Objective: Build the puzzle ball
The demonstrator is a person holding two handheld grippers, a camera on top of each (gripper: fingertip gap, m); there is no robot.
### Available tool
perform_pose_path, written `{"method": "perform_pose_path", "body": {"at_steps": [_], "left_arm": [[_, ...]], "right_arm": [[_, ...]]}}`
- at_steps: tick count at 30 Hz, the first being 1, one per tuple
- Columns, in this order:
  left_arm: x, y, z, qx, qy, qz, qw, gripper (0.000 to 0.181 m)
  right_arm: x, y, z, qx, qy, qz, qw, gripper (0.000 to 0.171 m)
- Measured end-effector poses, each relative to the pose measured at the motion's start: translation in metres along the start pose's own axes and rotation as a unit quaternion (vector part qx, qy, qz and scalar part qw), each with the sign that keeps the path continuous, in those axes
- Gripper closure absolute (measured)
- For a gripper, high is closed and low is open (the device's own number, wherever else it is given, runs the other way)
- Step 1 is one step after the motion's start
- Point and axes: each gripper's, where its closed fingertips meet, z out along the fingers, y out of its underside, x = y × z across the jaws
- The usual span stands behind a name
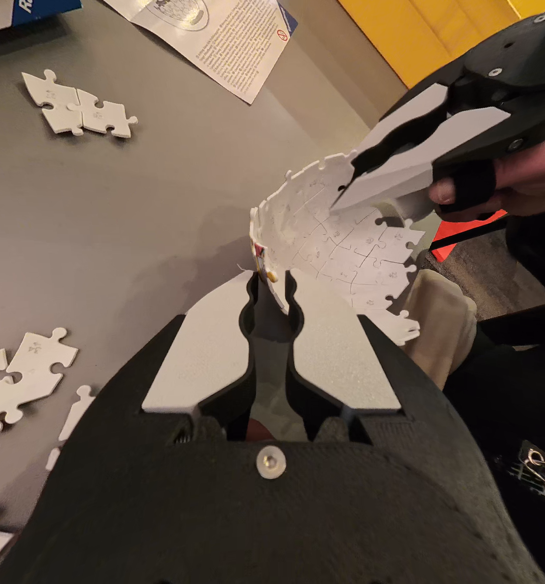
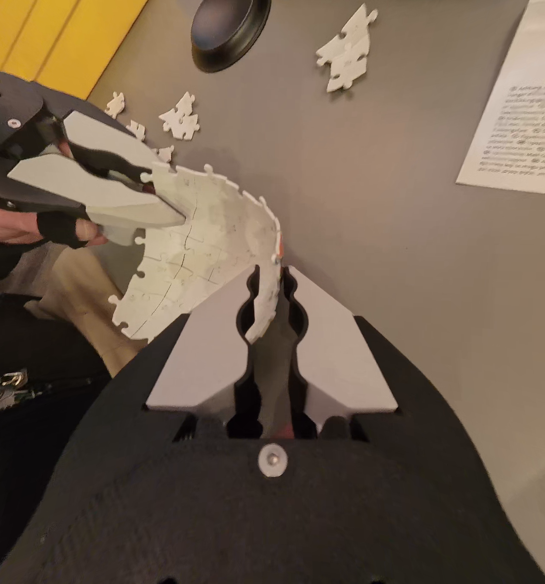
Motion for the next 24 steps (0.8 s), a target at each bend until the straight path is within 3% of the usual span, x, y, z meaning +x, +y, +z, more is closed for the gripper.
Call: {"method": "perform_pose_path", "body": {"at_steps": [2, 5, 9, 13, 15, 24], "left_arm": [[0.000, 0.002, 0.001, 0.000, -0.002, -0.001, 1.000, 0.167], [0.002, 0.001, 0.002, 0.001, -0.002, -0.002, 1.000, 0.169], [0.002, 0.001, 0.002, 0.002, -0.005, 0.000, 1.000, 0.169], [0.002, 0.002, 0.002, 0.004, -0.011, -0.001, 1.000, 0.169], [0.002, 0.002, 0.002, 0.005, -0.012, -0.003, 1.000, 0.171], [0.003, 0.003, 0.003, 0.009, -0.023, 0.003, 1.000, 0.172]], "right_arm": [[0.004, 0.007, 0.000, -0.012, 0.004, 0.006, 1.000, 0.151], [0.004, 0.011, 0.001, -0.015, -0.007, 0.020, 1.000, 0.166], [0.004, 0.009, 0.001, -0.010, -0.021, 0.036, 0.999, 0.171], [0.002, 0.010, 0.001, -0.014, -0.030, 0.039, 0.999, 0.170], [0.005, 0.013, 0.001, -0.017, -0.026, 0.045, 0.999, 0.159], [-0.002, 0.021, 0.000, -0.033, -0.063, 0.086, 0.994, 0.168]]}}
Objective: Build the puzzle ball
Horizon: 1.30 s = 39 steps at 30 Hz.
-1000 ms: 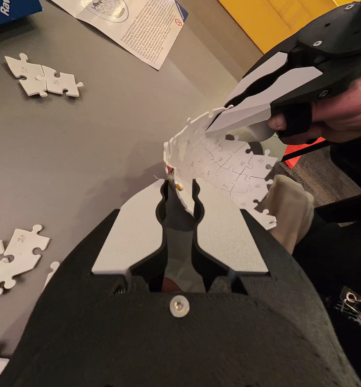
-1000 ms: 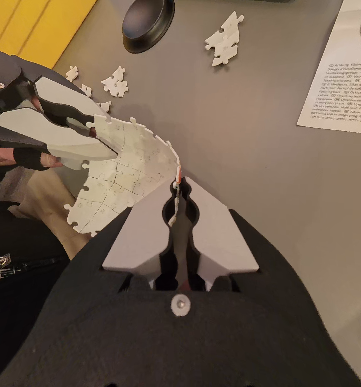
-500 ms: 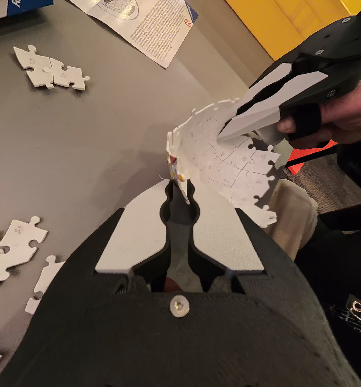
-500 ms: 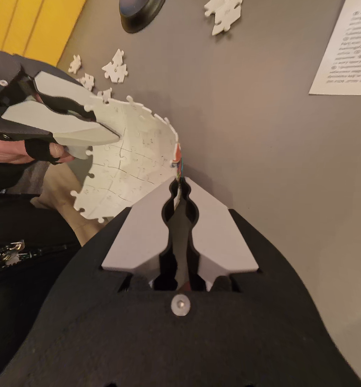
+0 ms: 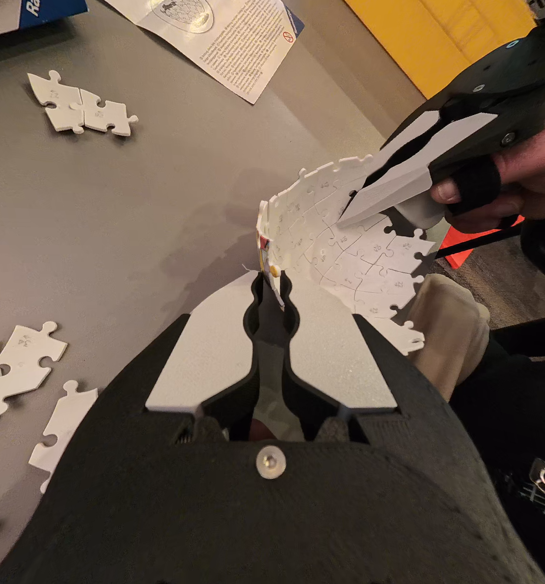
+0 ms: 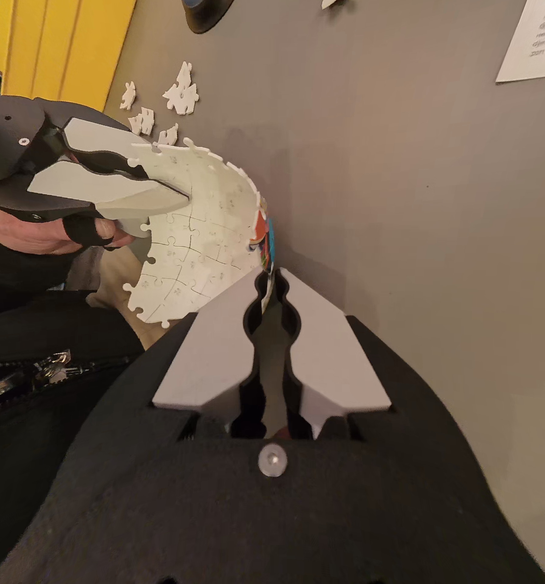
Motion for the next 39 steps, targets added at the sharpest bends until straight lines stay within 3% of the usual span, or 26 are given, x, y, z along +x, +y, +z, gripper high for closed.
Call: {"method": "perform_pose_path", "body": {"at_steps": [11, 17, 22, 39], "left_arm": [[-0.003, -0.003, -0.001, 0.014, -0.012, -0.006, 1.000, 0.173], [-0.009, -0.003, -0.002, 0.021, -0.021, -0.022, 0.999, 0.175], [-0.006, -0.004, -0.001, 0.022, -0.018, -0.020, 0.999, 0.174], [-0.001, -0.002, -0.001, 0.021, -0.009, -0.019, 1.000, 0.171]], "right_arm": [[-0.001, -0.011, -0.001, 0.024, -0.003, -0.007, 1.000, 0.171], [-0.003, -0.012, -0.016, 0.036, -0.011, -0.004, 0.999, 0.153], [-0.003, -0.008, -0.012, 0.022, 0.005, -0.021, 1.000, 0.166], [0.002, -0.016, -0.003, 0.033, 0.023, -0.031, 0.999, 0.171]]}}
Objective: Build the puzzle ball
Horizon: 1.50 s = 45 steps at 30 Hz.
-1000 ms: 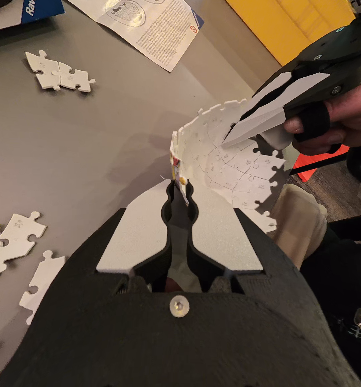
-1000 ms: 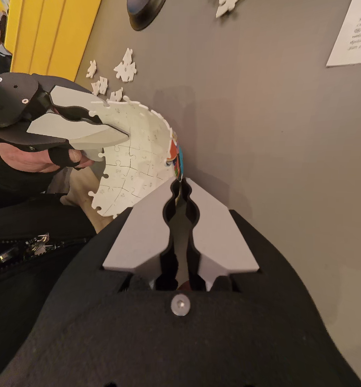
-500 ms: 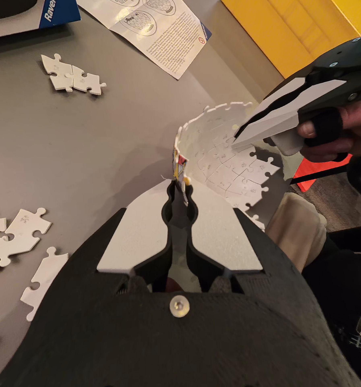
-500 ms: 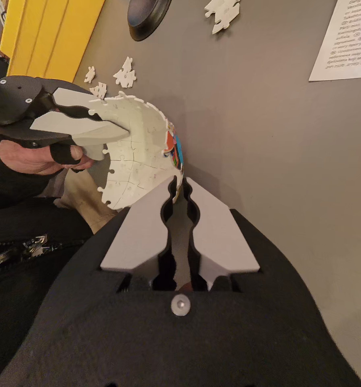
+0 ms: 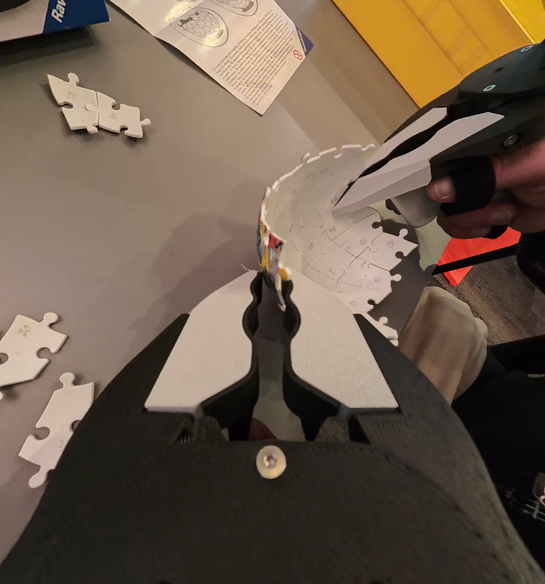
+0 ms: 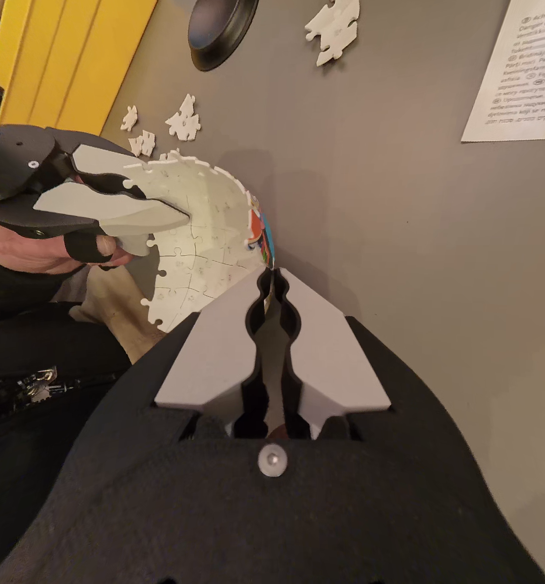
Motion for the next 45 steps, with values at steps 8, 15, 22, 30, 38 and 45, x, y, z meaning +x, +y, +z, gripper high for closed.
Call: {"method": "perform_pose_path", "body": {"at_steps": [8, 15, 22, 30, 38, 45], "left_arm": [[-0.004, -0.006, -0.008, 0.014, 0.011, -0.003, 1.000, 0.154], [-0.010, -0.005, -0.014, -0.013, 0.009, 0.031, 0.999, 0.151], [-0.008, 0.005, -0.023, -0.013, 0.006, 0.002, 1.000, 0.156], [0.012, 0.014, -0.023, -0.028, 0.032, 0.006, 0.999, 0.154], [0.016, 0.017, -0.032, -0.030, 0.031, 0.015, 0.999, 0.142], [0.004, 0.012, -0.058, -0.012, 0.014, 0.034, 0.999, 0.139]], "right_arm": [[-0.002, -0.013, 0.003, -0.021, 0.032, -0.069, 0.997, 0.171], [-0.004, -0.031, 0.015, -0.075, 0.049, -0.151, 0.984, 0.167], [0.000, -0.053, 0.005, -0.033, 0.050, -0.156, 0.986, 0.152], [0.010, -0.037, -0.036, 0.016, 0.076, -0.124, 0.989, 0.142], [0.016, -0.019, -0.046, 0.044, 0.086, -0.103, 0.990, 0.139], [0.015, -0.012, -0.046, 0.052, 0.084, -0.110, 0.989, 0.139]]}}
